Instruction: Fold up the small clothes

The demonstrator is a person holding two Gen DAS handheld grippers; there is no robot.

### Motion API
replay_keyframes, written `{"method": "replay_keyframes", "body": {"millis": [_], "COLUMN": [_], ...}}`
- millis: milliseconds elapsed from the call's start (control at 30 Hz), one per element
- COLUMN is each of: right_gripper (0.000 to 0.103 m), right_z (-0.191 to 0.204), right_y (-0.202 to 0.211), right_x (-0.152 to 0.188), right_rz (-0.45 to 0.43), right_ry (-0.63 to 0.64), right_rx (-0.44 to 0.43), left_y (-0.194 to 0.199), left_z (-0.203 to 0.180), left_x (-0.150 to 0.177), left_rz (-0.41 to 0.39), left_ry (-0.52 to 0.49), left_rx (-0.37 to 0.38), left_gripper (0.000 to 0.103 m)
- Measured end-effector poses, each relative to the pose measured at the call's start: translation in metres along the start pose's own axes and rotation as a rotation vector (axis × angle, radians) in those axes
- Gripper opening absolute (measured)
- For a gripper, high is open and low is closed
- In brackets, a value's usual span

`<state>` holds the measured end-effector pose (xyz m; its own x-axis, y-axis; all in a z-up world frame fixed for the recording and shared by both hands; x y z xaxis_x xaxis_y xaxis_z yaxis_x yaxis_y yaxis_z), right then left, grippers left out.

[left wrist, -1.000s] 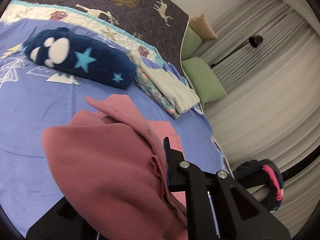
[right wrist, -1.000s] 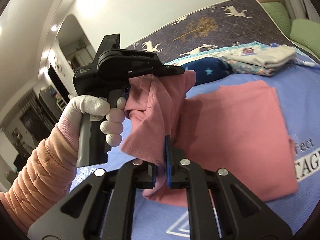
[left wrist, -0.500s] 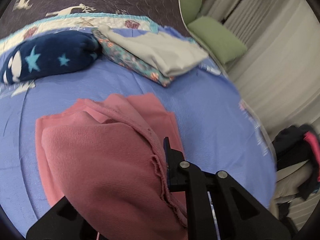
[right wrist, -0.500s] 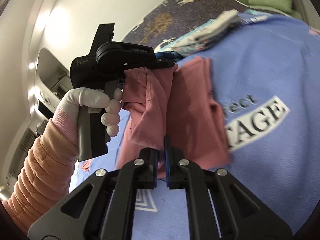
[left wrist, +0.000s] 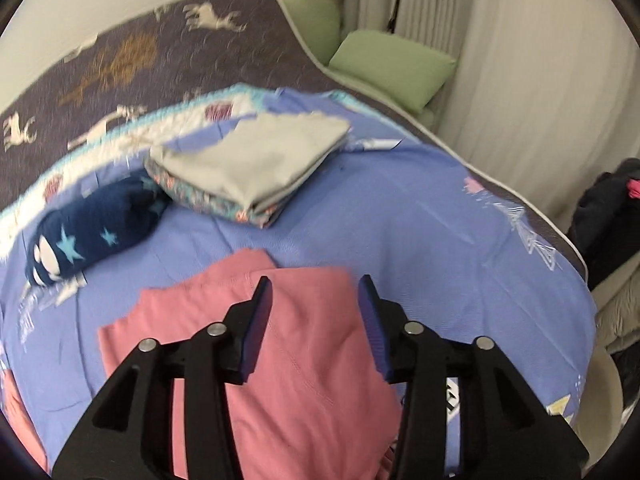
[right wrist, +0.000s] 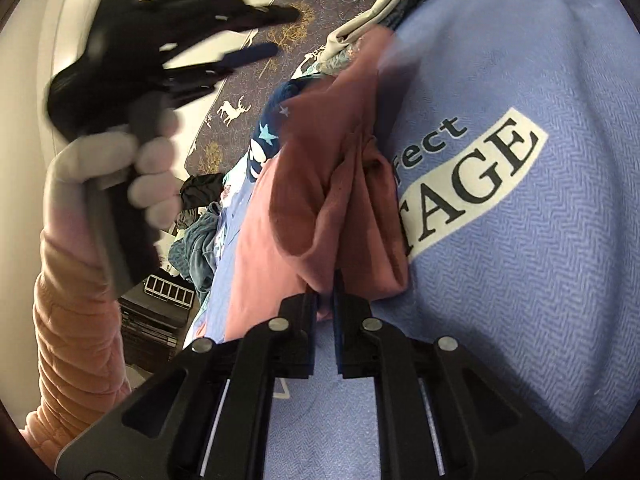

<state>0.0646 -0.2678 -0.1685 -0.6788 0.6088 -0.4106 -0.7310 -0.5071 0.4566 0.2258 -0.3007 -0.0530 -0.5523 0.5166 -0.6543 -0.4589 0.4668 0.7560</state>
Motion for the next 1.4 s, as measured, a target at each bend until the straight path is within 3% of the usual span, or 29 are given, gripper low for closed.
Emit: {"method": "replay_keyframes", "body": {"millis": [133, 200, 367, 467, 500, 567, 600, 667, 733, 833, 933, 1033, 1100, 1167, 1200, 1333, 1400], "right_gripper": [0.009, 0.009, 0.006, 0.005, 0.005, 0.007, 0.015, 0.016, 0.011, 0.011, 0.012, 0.019, 0.022, 0.021, 0.003, 0.0, 0.0], "right_z": [-0.006, -0.008, -0.003, 0.007, 0.012, 0.006, -0.001, -0.027, -0.039, -0.022, 0.022, 0.059, 0.061, 0.034, 0.014, -0.009, -0.004], "right_y": [0.004, 0.001, 0.002, 0.012, 0.017, 0.025, 0.026, 0.028, 0.038, 0.056, 0.052, 0.025, 0.003, -0.022, -0.027, -0.018, -0.017], "right_x": [0.0, -0.006, -0.006, -0.014, -0.017, -0.019, -0.018, -0.014, -0.015, -0.023, -0.028, -0.026, -0.025, -0.025, -0.026, -0.03, -0.03], "right_rz": [0.0, -0.002, -0.007, -0.047, -0.068, -0.08, -0.064, -0.028, -0.033, -0.1, -0.096, -0.039, -0.004, 0.044, 0.058, 0.046, 0.042], "right_ry": [-0.034, -0.044, -0.02, 0.023, 0.053, 0.094, 0.084, 0.005, -0.058, 0.039, 0.161, 0.282, 0.303, 0.286, 0.271, 0.166, 0.214], "right_rx": [-0.018, -0.021, -0.018, -0.037, -0.026, 0.075, 0.106, 0.164, 0.15, 0.199, 0.111, 0.022, 0.059, 0.232, 0.34, 0.279, 0.325], "left_y": [0.026, 0.037, 0.057, 0.068, 0.071, 0.072, 0.07, 0.065, 0.065, 0.068, 0.069, 0.069, 0.067, 0.07, 0.072, 0.082, 0.089], "left_z": [0.003, 0.016, 0.052, 0.066, 0.069, 0.075, 0.079, 0.089, 0.097, 0.1, 0.097, 0.097, 0.1, 0.103, 0.104, 0.113, 0.114], "left_x": [0.021, 0.046, 0.127, 0.17, 0.184, 0.201, 0.212, 0.229, 0.235, 0.234, 0.234, 0.235, 0.239, 0.241, 0.242, 0.242, 0.235], "left_rz": [-0.04, -0.042, -0.016, 0.0, 0.002, 0.01, 0.024, 0.041, 0.025, 0.001, -0.006, -0.011, -0.01, -0.027, -0.034, -0.058, -0.083], "left_ry": [-0.009, -0.013, -0.014, 0.017, 0.031, 0.052, 0.069, 0.111, 0.17, 0.204, 0.204, 0.216, 0.248, 0.271, 0.28, 0.325, 0.326], "left_rx": [0.003, -0.022, -0.115, -0.13, -0.122, -0.113, -0.111, -0.095, -0.062, -0.041, -0.024, -0.011, 0.003, 0.02, 0.029, 0.063, 0.089], "left_gripper": [0.052, 0.061, 0.062, 0.062, 0.062, 0.062, 0.062, 0.063, 0.066, 0.066, 0.066, 0.066, 0.066, 0.066, 0.066, 0.064, 0.047]}}
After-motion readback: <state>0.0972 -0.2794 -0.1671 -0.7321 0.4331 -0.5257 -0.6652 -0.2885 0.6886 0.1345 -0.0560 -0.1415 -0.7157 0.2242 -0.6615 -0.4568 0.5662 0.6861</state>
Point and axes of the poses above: each gripper's, at about its wrist camera, not at the fingertips, and y roughly against the way its jaws point, z to its left, x to its underside, the point moved 8 cm from there along -y, roughly the way its jaws point
